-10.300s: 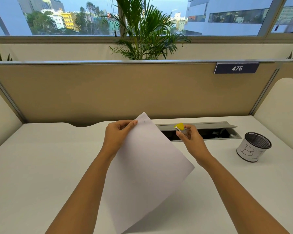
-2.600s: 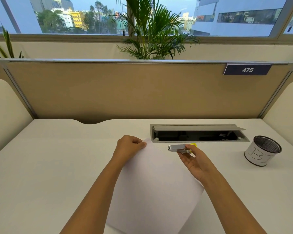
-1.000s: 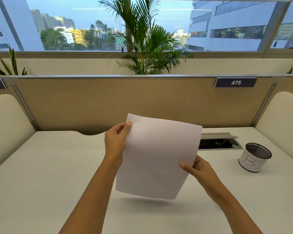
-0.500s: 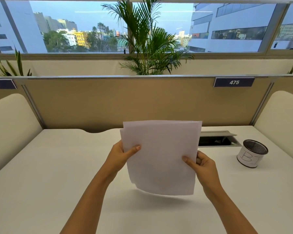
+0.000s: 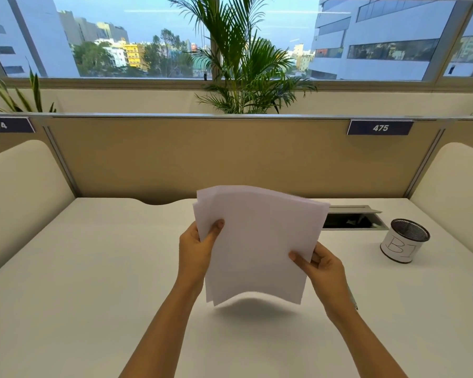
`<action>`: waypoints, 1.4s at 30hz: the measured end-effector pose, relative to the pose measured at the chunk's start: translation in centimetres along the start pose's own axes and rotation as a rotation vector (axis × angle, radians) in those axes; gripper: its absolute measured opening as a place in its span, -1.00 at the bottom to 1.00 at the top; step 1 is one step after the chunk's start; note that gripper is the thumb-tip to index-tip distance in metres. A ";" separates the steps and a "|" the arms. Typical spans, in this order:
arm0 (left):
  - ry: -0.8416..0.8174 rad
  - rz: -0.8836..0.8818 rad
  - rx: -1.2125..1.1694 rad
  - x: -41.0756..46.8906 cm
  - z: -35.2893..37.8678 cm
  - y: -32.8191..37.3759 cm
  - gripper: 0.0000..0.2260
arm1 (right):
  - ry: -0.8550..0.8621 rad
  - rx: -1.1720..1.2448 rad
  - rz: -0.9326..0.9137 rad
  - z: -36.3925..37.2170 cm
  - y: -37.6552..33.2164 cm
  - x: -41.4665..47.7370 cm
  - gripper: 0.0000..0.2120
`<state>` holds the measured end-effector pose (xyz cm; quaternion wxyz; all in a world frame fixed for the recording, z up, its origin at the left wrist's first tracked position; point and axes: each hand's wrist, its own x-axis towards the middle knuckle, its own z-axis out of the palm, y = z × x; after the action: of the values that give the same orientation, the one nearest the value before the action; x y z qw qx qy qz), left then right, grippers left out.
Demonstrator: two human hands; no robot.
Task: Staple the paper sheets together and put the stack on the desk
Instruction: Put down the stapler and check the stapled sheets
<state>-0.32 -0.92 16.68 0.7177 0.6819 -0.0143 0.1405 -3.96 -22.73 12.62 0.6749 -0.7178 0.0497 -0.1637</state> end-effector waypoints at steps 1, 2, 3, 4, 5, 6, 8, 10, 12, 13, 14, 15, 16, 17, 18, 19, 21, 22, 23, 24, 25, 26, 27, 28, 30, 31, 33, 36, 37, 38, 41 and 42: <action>0.004 -0.002 -0.001 -0.3 0.1 -0.5 -0.92 | 0.008 -0.017 0.002 0.1 0.6 -0.2 -0.77; 0.004 -0.010 0.001 -0.5 0.2 -1.0 -0.92 | 0.016 -0.038 0.009 0.2 1.2 -0.4 -0.78; -0.003 -0.018 0.007 -0.7 0.2 -1.6 -0.93 | 0.021 -0.064 0.020 0.3 1.9 -0.5 -0.80; -0.014 -0.027 0.020 -0.9 0.3 -2.1 -0.94 | 0.020 -0.092 0.029 0.3 2.5 -0.6 -0.82; -0.029 -0.036 0.035 -1.0 0.3 -2.6 -0.95 | 0.018 -0.125 0.031 0.4 2.9 -0.7 -0.81; -0.044 -0.045 0.050 -1.1 0.3 -3.0 -0.94 | 0.021 -0.153 0.031 0.5 3.2 -0.7 -0.79; -0.062 -0.049 0.078 -1.0 0.4 -3.3 -0.93 | 0.034 -0.194 0.006 0.6 3.2 -0.4 -0.77; -0.066 -0.038 0.091 -0.8 0.4 -3.3 -0.94 | 0.046 -0.219 -0.036 0.8 2.9 -0.2 -0.70; -0.075 -0.046 0.106 -0.7 0.4 -3.6 -0.94 | 0.034 -0.223 -0.025 0.8 3.0 0.0 -0.63; -0.086 -0.065 0.108 -0.8 0.4 -3.9 -0.94 | 0.016 -0.221 -0.005 0.8 3.3 0.0 -0.61; -0.098 -0.082 0.108 -0.9 0.4 -4.2 -0.91 | 0.000 -0.224 0.013 0.8 3.7 0.0 -0.59; -0.108 -0.094 0.111 -1.0 0.3 -4.5 -0.85 | -0.010 -0.232 0.022 0.7 4.2 0.0 -0.59; -0.114 -0.107 0.119 -1.1 0.4 -4.9 -0.80 | -0.007 -0.240 0.028 0.7 4.5 -0.1 -0.60; -0.111 -0.116 0.123 -1.1 0.4 -5.1 -0.80 | -0.002 -0.239 0.030 0.7 4.8 -0.1 -0.60; -0.105 -0.124 0.123 -1.1 0.4 -5.2 -0.83 | 0.000 -0.233 0.041 0.7 5.0 -0.2 -0.60; -0.096 -0.134 0.122 -1.0 0.5 -5.3 -0.87 | -0.007 -0.231 0.052 0.7 5.2 -0.2 -0.59; -0.065 -0.141 0.116 -0.9 0.5 -5.2 -0.88 | -0.045 -0.253 0.075 0.7 5.5 -0.3 -0.60; -0.049 -0.139 0.106 -0.8 0.5 -5.0 -0.87 | -0.059 -0.261 0.085 0.5 5.5 -0.2 -0.64; -0.025 -0.137 0.084 -0.8 0.4 -4.7 -0.86 | -0.057 -0.258 0.086 0.2 5.4 -0.1 -0.70; 0.005 -0.138 0.046 -0.7 0.3 -4.3 -0.86 | -0.038 -0.244 0.087 -0.1 5.0 0.0 -0.79; 0.035 -0.145 -0.012 -0.7 0.1 -3.9 -0.87 | -0.006 -0.208 0.086 -0.6 4.5 0.1 -0.86; 0.058 -0.158 -0.085 -0.6 -0.1 -3.5 -0.89 | 0.038 -0.158 0.091 -1.1 4.1 0.3 -0.88; 0.075 -0.176 -0.164 -0.4 -0.2 -3.2 -0.90 | 0.083 -0.094 0.101 -1.5 3.5 0.4 -0.86; 0.083 -0.195 -0.247 -0.3 -0.3 -2.9 -0.89 | 0.124 -0.025 0.118 -1.8 3.2 0.5 -0.81; 0.082 -0.230 -0.413 -0.1 -0.1 -2.5 -0.85 | 0.151 0.176 0.158 -1.7 2.7 0.5 -0.65; 0.085 -0.245 -0.484 -0.1 0.2 -2.4 -0.83 | 0.141 0.303 0.184 -1.3 2.5 0.3 -0.51; 0.104 -0.279 -0.584 -0.4 1.1 -2.3 -0.78 | 0.097 0.462 0.285 -0.1 2.5 0.1 -0.26; 0.134 -0.349 -0.612 -1.1 2.6 -2.7 -0.69 | 0.016 0.561 0.369 1.3 2.9 -0.2 -0.52; 0.148 -0.381 -0.604 -1.2 2.9 -3.0 -0.68 | 0.021 0.540 0.366 1.5 2.8 -0.2 -0.59; 0.166 -0.420 -0.587 -1.3 3.0 -3.4 -0.67 | 0.040 0.494 0.354 1.4 2.8 -0.1 -0.64; 0.246 -0.577 -0.513 -0.9 1.9 -4.7 -0.62 | 0.045 0.334 0.365 0.1 2.7 0.4 -0.72; 0.286 -0.627 -0.505 -0.6 1.0 -5.2 -0.61 | 0.019 0.297 0.398 -0.5 2.7 0.6 -0.73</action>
<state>0.40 -2.22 11.55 0.8649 0.4297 0.2596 0.0006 -3.18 -23.60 10.06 0.7914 -0.5853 0.1716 -0.0397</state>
